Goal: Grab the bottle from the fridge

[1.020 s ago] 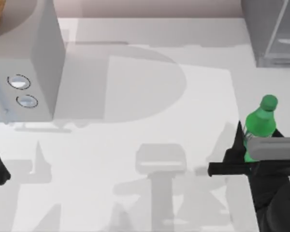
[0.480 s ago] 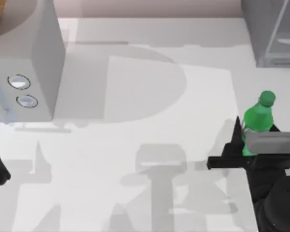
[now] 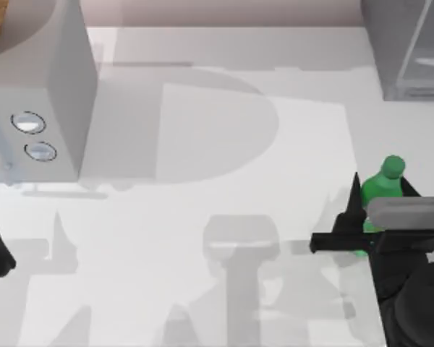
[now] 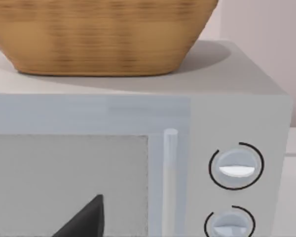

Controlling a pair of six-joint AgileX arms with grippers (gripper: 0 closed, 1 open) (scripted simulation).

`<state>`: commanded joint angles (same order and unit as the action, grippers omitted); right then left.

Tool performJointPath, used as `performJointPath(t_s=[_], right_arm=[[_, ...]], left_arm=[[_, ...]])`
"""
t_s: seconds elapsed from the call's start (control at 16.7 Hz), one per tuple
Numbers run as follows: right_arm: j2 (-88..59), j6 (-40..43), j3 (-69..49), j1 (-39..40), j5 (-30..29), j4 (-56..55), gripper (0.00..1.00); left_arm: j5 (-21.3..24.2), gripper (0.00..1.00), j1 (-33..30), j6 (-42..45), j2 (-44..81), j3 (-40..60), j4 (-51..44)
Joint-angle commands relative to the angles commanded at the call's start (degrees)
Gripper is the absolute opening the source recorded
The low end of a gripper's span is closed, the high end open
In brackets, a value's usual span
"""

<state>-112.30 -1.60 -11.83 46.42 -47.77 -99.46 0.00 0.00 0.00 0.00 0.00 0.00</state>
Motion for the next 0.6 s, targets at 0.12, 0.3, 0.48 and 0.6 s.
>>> performJointPath(t_s=[0.12,0.3,0.48,0.6], right_arm=[[0.0,0.0,0.0,0.0,0.0,0.0,0.83],[0.0,0.0,0.0,0.0,0.0,0.0,1.0],[0.0,0.0,0.0,0.0,0.0,0.0,1.0],[0.0,0.0,0.0,0.0,0.0,0.0,1.0]], left_arm=[[0.0,1.0,0.0,0.0,0.0,0.0,0.0],[0.0,1.0,0.0,0.0,0.0,0.0,0.0],[0.0,1.0,0.0,0.0,0.0,0.0,0.0],[0.0,1.0,0.0,0.0,0.0,0.0,0.0]])
